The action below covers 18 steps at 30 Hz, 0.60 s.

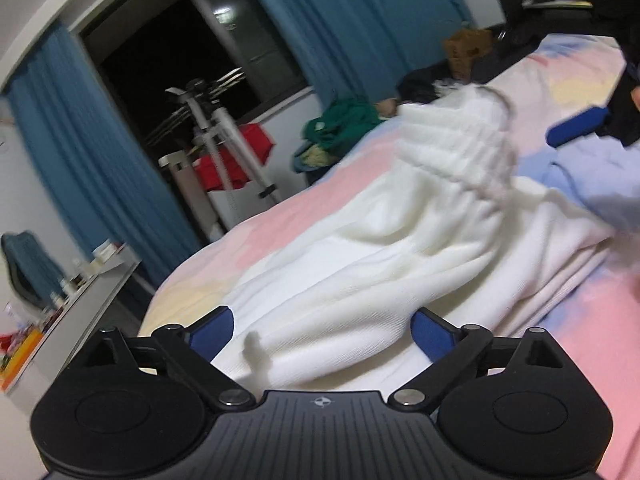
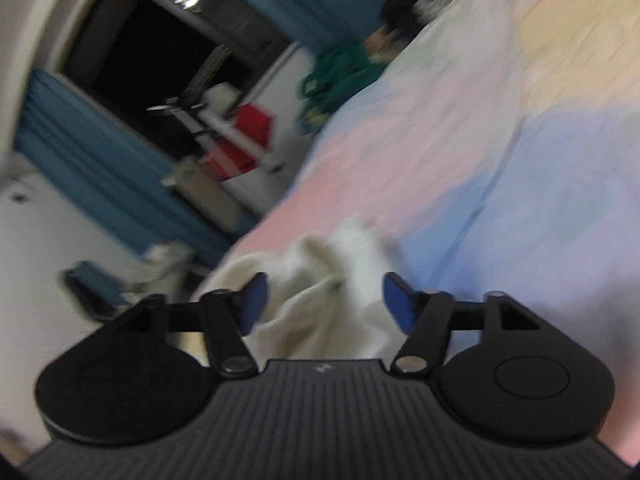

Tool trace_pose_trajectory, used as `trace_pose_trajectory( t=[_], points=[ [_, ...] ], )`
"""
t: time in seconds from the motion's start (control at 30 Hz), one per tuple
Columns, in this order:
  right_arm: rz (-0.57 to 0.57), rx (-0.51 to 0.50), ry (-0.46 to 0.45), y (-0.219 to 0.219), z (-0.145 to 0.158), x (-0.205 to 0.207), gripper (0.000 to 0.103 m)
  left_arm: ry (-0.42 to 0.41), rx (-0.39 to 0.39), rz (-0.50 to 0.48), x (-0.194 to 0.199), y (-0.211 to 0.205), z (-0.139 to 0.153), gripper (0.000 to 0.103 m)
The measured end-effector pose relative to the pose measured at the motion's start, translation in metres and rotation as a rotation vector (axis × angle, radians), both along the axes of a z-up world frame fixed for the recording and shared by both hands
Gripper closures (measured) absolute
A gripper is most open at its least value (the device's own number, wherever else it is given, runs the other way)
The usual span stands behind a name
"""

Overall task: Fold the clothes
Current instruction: 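Grasp the ribbed cuff with the right gripper while the left gripper holds the waistband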

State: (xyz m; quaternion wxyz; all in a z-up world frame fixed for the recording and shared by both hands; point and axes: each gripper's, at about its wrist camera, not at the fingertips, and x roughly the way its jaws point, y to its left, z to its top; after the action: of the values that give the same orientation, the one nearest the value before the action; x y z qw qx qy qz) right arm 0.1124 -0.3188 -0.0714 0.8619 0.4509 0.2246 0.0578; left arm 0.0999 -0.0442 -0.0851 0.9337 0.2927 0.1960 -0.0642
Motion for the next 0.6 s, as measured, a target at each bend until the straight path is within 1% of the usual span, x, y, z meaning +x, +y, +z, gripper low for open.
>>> trace_pose_trajectory(
  t=[0.03, 0.1, 0.17, 0.23, 0.3, 0.33, 0.37, 0.47, 0.5, 0.6],
  points=[
    [0.031, 0.024, 0.002, 0.003, -0.002, 0.003, 0.018, 0.005, -0.022, 0.029, 0.0, 0.008, -0.002, 0.005],
    [0.093, 0.06, 0.019, 0.01, -0.005, 0.009, 0.019, 0.038, -0.086, 0.085, 0.001, 0.023, -0.001, 0.004],
    [0.118, 0.068, 0.048, 0.016, -0.008, 0.015, 0.018, 0.075, -0.161, 0.142, 0.005, 0.036, -0.001, 0.004],
    [0.134, 0.089, 0.066, 0.021, -0.011, 0.02, 0.018, 0.073, -0.184, 0.161, 0.004, 0.041, 0.003, 0.004],
    [0.167, 0.11, 0.053, 0.027, -0.01, 0.025, 0.018, 0.056, -0.185, 0.178, 0.004, 0.038, 0.004, 0.004],
    [0.183, 0.101, 0.047, 0.031, -0.009, 0.027, 0.018, 0.056, -0.183, 0.188, 0.004, 0.04, 0.003, 0.004],
    [0.2, 0.065, 0.048, 0.037, -0.008, 0.03, 0.018, 0.056, -0.183, 0.196, 0.004, 0.043, 0.003, 0.004],
    [0.198, -0.084, 0.093, 0.056, -0.009, 0.043, 0.018, 0.055, -0.195, 0.209, 0.006, 0.043, 0.005, 0.003],
    [0.186, -0.108, 0.11, 0.06, -0.012, 0.047, 0.018, 0.057, -0.202, 0.21, 0.004, 0.043, 0.007, 0.003],
    [0.168, -0.164, 0.11, 0.07, -0.018, 0.059, 0.018, 0.063, -0.217, 0.215, 0.007, 0.043, 0.01, 0.003]
  ],
)
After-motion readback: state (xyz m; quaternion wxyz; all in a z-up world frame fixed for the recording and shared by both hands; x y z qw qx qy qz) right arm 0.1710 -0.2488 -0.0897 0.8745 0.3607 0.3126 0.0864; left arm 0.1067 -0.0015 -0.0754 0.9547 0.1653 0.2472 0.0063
